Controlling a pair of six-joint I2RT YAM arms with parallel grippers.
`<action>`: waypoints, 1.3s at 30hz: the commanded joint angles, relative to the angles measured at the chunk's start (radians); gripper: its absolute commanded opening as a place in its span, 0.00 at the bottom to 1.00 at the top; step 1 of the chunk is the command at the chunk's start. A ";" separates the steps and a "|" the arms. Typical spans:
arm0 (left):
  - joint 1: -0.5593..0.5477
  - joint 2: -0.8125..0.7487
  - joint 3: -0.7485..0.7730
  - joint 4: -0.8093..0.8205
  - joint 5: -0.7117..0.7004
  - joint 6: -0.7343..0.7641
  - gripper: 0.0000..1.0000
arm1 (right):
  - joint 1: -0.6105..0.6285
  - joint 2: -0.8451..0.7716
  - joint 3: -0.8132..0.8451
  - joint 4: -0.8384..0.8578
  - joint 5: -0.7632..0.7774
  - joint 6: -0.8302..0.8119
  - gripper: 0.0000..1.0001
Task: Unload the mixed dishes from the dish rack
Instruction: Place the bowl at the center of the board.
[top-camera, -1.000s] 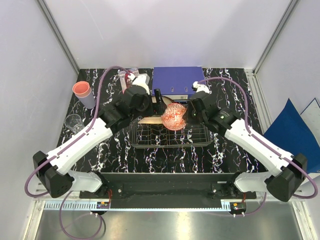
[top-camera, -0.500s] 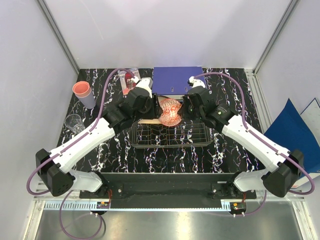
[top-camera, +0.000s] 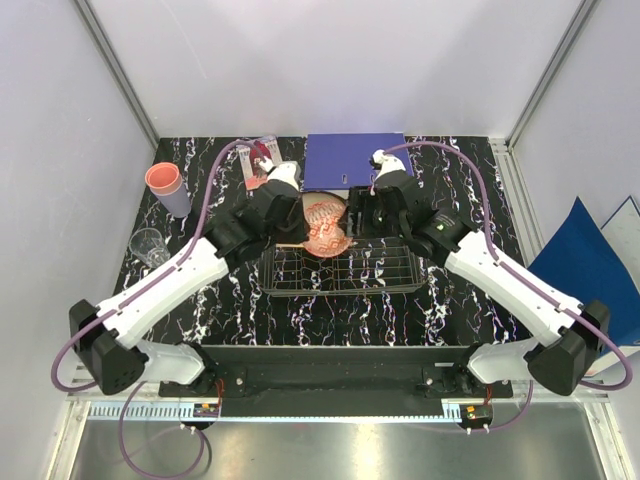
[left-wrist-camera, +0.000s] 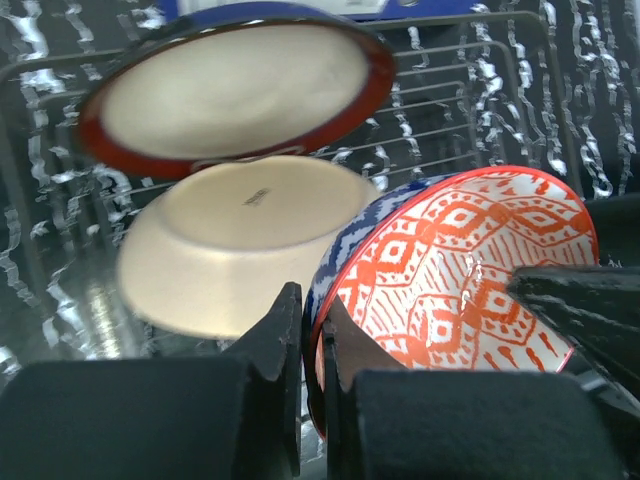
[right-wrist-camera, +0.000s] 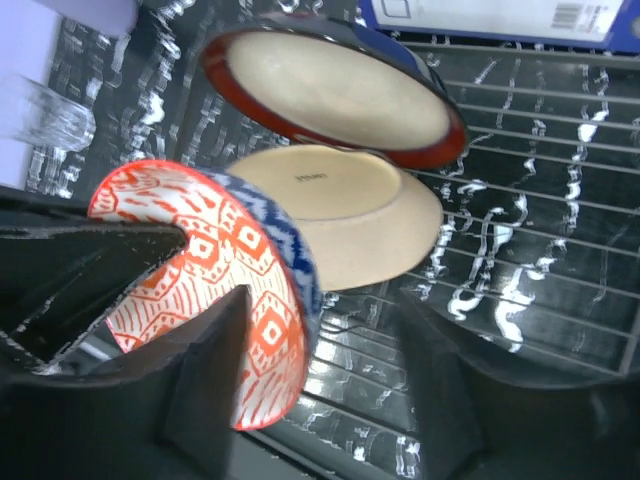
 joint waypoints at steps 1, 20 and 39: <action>0.010 -0.126 0.028 -0.033 -0.115 0.006 0.00 | 0.005 -0.057 0.027 0.062 0.007 -0.011 0.80; 0.665 -0.296 -0.090 -0.177 -0.037 -0.077 0.00 | 0.004 -0.294 -0.178 0.095 0.184 -0.009 0.99; 0.846 0.303 0.013 0.139 0.127 -0.121 0.00 | 0.004 -0.423 -0.307 0.089 0.263 -0.058 0.99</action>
